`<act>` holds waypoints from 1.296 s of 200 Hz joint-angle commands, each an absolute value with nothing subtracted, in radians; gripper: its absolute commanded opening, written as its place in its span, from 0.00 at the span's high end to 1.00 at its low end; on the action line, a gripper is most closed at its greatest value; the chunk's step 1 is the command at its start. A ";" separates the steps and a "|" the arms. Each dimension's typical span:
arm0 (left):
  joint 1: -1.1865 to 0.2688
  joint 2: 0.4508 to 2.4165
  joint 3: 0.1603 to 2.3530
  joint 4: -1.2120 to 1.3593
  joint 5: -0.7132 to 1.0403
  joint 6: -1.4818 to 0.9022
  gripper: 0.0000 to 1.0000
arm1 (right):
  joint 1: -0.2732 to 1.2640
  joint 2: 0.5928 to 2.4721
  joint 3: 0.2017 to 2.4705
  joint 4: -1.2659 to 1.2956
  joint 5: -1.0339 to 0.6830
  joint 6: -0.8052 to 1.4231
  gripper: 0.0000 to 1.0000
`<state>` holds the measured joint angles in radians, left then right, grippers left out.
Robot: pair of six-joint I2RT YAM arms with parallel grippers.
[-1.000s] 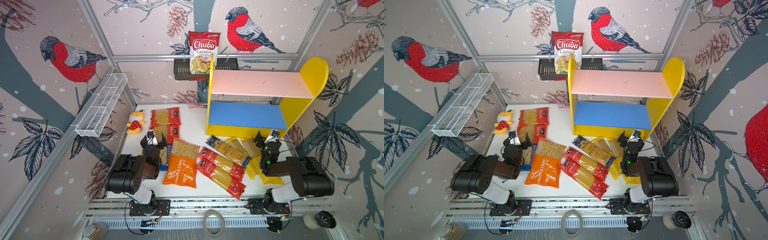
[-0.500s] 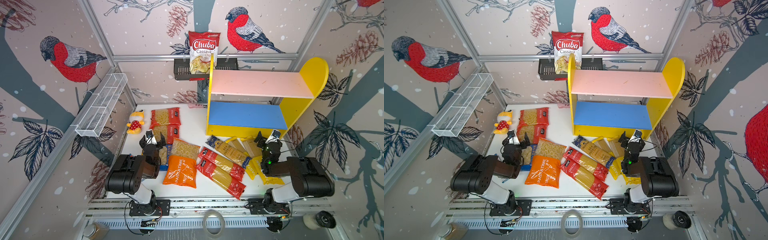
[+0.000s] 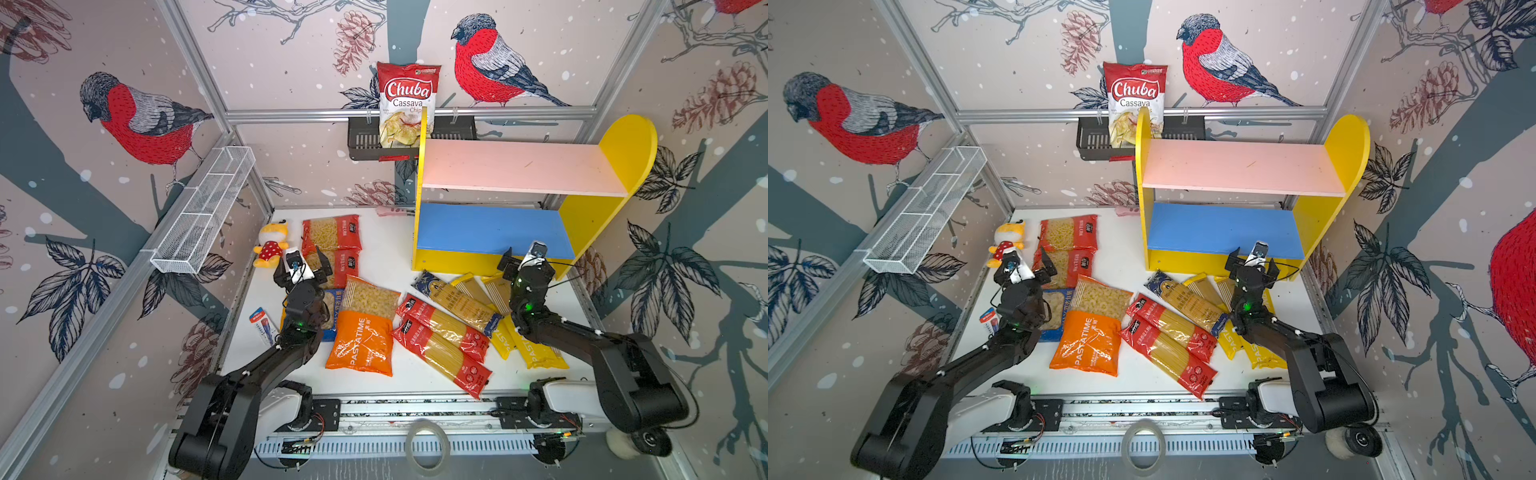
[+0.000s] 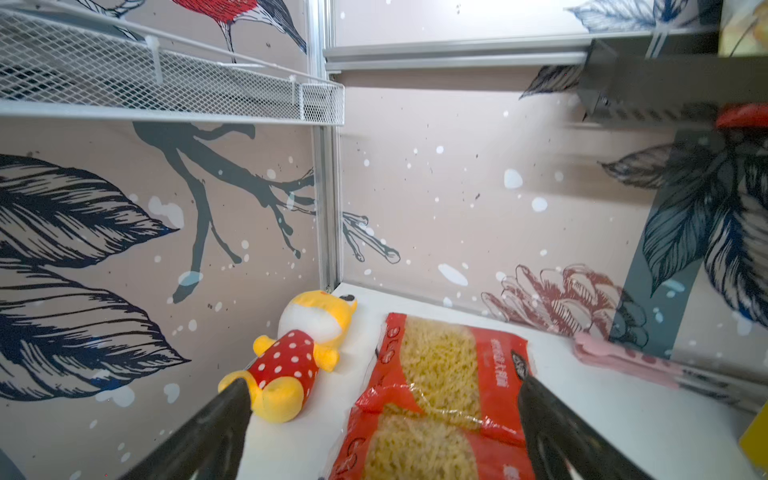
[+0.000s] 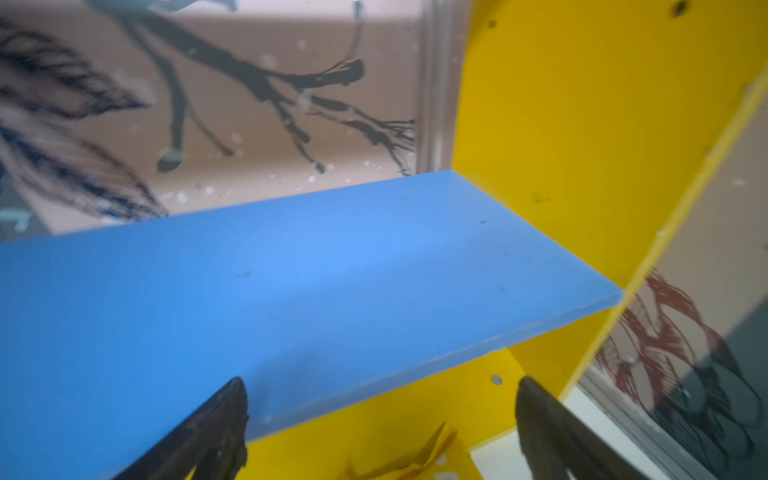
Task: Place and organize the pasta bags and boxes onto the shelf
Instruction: 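Raise both arms from rest and swing them toward the pasta pile, then grasp the red spaghetti bag with the right gripper while the left gripper approaches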
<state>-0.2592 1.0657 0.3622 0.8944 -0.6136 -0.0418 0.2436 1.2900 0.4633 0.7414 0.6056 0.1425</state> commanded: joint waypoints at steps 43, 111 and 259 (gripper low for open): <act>-0.120 0.887 0.500 0.339 -0.368 -0.542 0.06 | 0.034 1.175 0.612 0.242 0.009 0.633 0.12; -0.380 0.962 0.621 0.181 -0.409 -0.554 0.19 | 0.409 1.141 0.699 -0.007 0.145 0.503 0.11; -0.952 1.251 0.576 0.337 -0.447 -0.613 0.24 | 0.867 1.201 0.652 -0.235 0.024 0.437 0.39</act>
